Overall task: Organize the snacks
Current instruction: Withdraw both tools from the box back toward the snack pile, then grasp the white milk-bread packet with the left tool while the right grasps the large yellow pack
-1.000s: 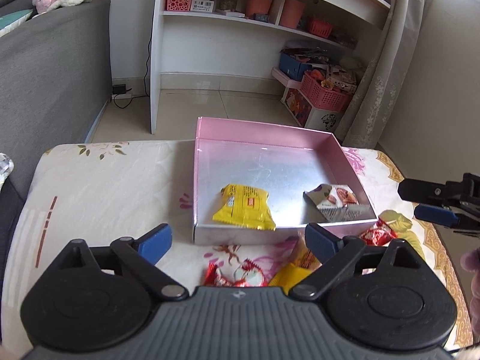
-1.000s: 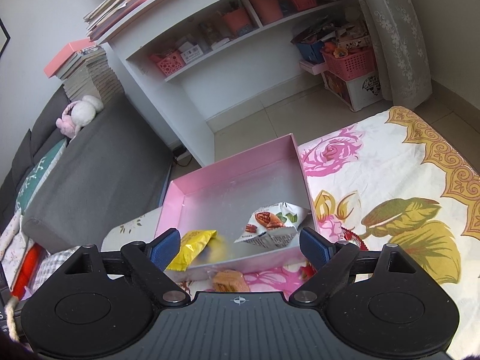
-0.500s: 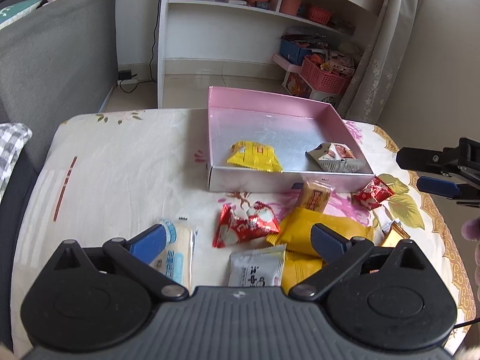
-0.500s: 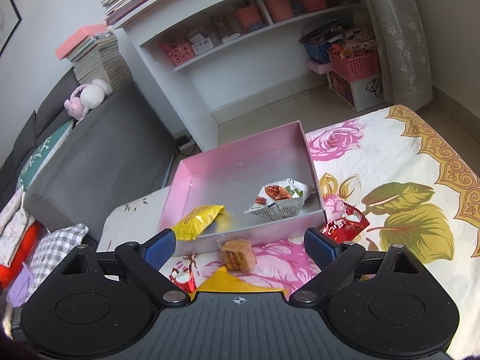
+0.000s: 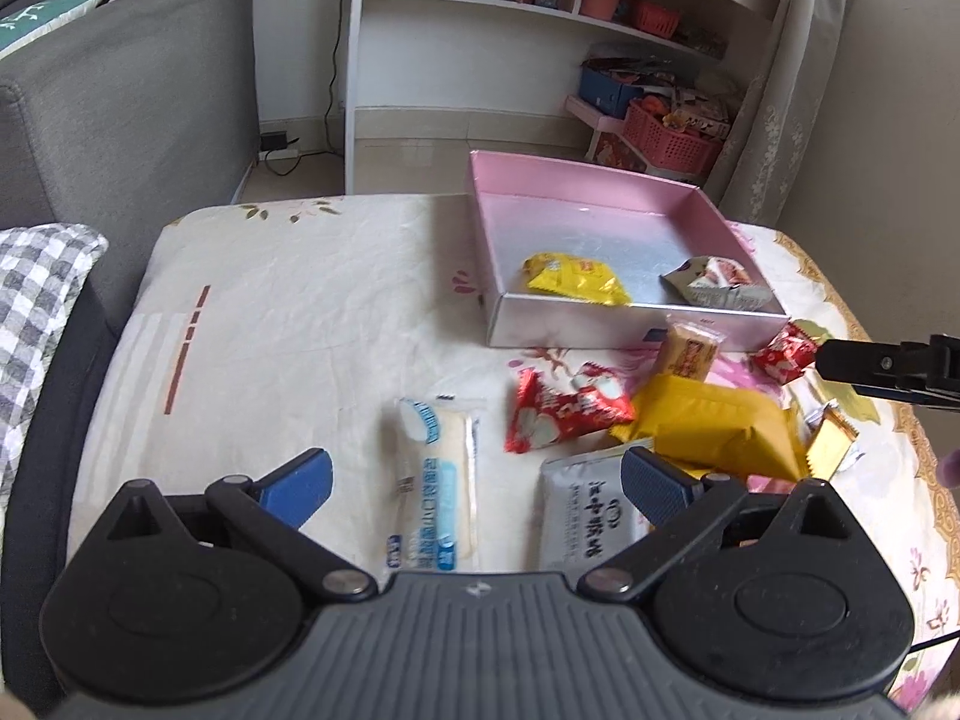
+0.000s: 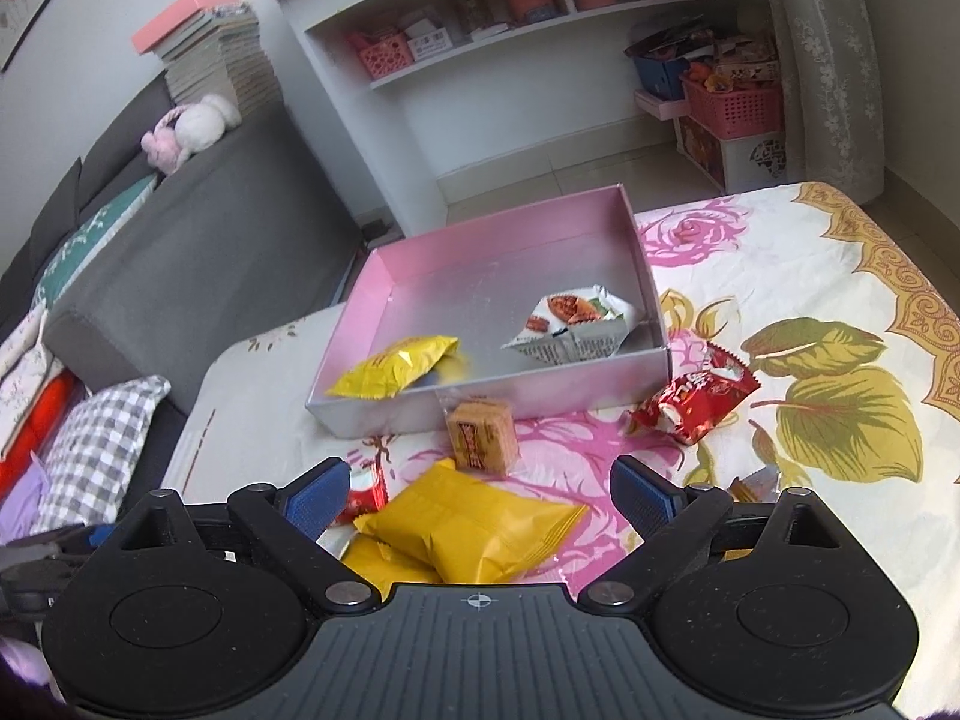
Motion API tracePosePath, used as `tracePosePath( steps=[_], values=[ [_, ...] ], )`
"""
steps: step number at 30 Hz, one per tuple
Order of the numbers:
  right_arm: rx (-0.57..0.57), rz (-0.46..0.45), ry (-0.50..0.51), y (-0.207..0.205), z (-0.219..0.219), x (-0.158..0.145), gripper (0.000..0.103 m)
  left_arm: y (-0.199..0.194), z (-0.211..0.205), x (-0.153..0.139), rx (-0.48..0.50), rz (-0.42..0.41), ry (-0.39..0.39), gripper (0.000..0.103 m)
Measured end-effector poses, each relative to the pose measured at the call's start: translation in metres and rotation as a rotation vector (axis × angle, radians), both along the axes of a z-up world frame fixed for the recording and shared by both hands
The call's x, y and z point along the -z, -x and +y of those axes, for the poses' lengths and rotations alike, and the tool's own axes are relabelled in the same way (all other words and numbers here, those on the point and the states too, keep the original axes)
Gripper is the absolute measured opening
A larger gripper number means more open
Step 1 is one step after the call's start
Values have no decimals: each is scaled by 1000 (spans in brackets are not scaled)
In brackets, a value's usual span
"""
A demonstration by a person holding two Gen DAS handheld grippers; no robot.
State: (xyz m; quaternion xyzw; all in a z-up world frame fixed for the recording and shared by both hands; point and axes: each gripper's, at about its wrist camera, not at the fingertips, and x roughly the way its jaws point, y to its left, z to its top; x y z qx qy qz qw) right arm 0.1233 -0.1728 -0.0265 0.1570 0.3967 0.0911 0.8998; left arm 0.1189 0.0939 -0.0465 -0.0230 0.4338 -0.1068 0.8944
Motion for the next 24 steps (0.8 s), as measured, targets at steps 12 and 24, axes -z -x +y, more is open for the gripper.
tracePosePath(
  steps=[12,24],
  values=[
    [-240,-40,171,-6,31,24,95,-4,30,33,-57,15,-26,91],
    [-425,-93,385,-7,59,48,95,-4,7,55,25,37,-27,65]
  ],
)
